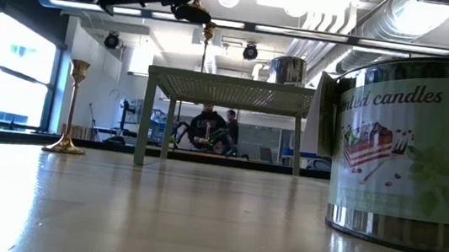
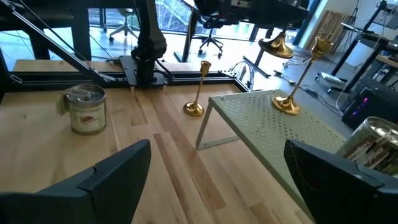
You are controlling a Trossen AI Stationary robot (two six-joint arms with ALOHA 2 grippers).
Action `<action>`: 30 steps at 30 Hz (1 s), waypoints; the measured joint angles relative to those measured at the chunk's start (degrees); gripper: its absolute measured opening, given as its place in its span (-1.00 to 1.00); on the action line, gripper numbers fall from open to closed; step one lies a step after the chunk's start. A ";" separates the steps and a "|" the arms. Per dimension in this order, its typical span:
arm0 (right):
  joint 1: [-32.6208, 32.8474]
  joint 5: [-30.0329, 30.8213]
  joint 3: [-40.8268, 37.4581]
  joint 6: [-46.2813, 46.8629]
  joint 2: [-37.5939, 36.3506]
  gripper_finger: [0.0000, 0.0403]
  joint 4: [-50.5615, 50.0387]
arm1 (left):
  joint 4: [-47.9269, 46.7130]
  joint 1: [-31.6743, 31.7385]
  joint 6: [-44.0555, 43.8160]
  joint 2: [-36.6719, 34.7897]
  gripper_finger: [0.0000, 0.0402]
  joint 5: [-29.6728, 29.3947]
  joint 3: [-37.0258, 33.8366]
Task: Pick & Place candle stick holders
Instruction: Put the bottom gold candle holder on the shelf
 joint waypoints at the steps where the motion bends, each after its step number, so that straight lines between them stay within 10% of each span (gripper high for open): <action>1: 0.00 0.00 0.00 -0.14 0.00 0.80 -0.01 | 1.84 0.00 -0.10 0.00 -0.96 0.14 -0.95; 30: -0.15 2.05 0.04 -0.13 0.00 0.80 -0.91 | 27.01 3.72 -9.61 7.53 -0.96 6.41 -10.74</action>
